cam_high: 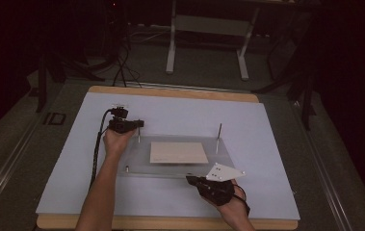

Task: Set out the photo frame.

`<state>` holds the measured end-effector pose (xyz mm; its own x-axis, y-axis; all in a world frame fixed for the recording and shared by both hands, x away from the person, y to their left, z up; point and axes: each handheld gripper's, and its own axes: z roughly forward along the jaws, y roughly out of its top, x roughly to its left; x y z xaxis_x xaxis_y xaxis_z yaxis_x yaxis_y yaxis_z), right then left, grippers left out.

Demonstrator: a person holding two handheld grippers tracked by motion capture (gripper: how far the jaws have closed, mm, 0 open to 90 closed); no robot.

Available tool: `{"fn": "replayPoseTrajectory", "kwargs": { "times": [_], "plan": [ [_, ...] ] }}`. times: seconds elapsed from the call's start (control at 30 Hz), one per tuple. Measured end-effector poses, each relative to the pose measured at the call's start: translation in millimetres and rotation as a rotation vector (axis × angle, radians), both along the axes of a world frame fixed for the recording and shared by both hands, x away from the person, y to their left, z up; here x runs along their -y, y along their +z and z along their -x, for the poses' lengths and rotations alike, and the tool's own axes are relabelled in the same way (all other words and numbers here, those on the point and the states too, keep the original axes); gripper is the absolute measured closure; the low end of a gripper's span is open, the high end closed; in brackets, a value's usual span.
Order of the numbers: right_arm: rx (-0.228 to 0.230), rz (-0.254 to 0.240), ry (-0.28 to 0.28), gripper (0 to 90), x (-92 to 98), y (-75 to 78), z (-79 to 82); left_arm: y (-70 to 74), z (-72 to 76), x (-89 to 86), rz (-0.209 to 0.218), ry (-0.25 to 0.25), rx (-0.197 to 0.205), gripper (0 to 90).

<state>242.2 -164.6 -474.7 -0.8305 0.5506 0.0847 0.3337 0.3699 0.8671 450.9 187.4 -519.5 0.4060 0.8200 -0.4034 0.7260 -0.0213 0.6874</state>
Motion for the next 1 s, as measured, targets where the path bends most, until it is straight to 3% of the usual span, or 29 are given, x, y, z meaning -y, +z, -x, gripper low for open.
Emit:
{"fn": "replayPoseTrajectory", "kwargs": {
  "times": [0.33, 0.47, 0.87, 1.0],
  "plan": [
    [-0.013, -0.048, -0.002, 90.0, 1.9, 5.1, -5.4, 2.2, 0.8, 0.9, -0.028, 0.0, 0.012, 83.0],
    [-0.015, -0.055, -0.006, 90.0, 2.0, 6.8, -6.5, 4.2, 1.9, 1.2, -0.038, 0.004, 0.03, 78.5],
    [0.003, -0.076, -0.016, 90.0, 1.7, 15.3, -12.5, 15.9, 13.6, -1.4, -0.063, -0.015, 0.105, 66.6],
    [0.006, -0.083, -0.015, 90.0, 1.8, 19.1, -15.8, 19.2, 19.4, -6.0, -0.042, -0.037, 0.138, 65.1]
  ]
}}
